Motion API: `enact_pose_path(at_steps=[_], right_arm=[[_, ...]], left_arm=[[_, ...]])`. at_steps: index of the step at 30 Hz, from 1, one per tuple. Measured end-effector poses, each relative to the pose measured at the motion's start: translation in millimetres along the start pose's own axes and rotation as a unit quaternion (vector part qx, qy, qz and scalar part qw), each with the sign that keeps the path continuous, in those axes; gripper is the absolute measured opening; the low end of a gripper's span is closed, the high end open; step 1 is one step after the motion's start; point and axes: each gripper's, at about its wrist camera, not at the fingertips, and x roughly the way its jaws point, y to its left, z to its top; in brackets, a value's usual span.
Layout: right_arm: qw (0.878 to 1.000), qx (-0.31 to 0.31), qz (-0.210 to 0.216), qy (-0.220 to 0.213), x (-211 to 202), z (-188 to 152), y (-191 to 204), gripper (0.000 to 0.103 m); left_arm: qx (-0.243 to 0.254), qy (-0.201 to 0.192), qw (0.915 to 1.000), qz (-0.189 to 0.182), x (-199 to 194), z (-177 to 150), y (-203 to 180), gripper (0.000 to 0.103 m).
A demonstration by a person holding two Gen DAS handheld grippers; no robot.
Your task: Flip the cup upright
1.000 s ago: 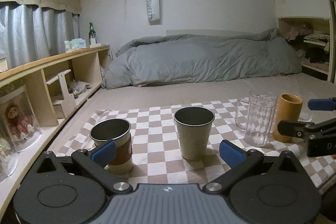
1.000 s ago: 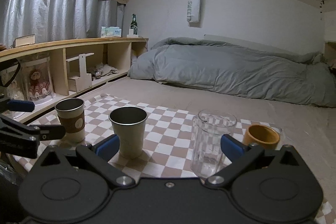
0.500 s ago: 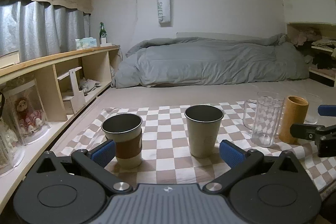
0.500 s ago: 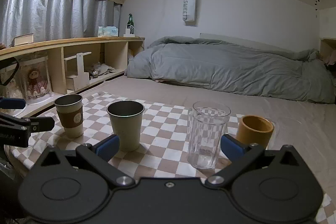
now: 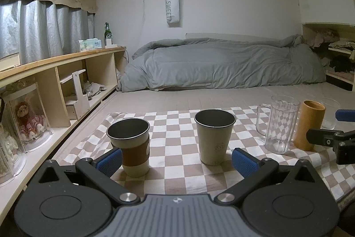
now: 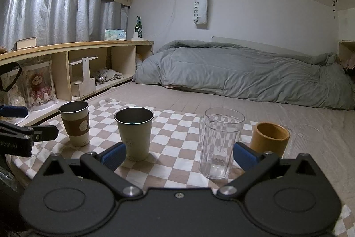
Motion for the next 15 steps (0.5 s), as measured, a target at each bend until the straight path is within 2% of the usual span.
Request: enact_pose_path(at_steps=[15], right_arm=[[1.000, -0.003, 0.002, 0.001, -0.8, -0.5, 1.9, 0.103]], left_arm=[[-0.001, 0.000, 1.0000, 0.000, 0.1, -1.1, 0.3, 0.103]])
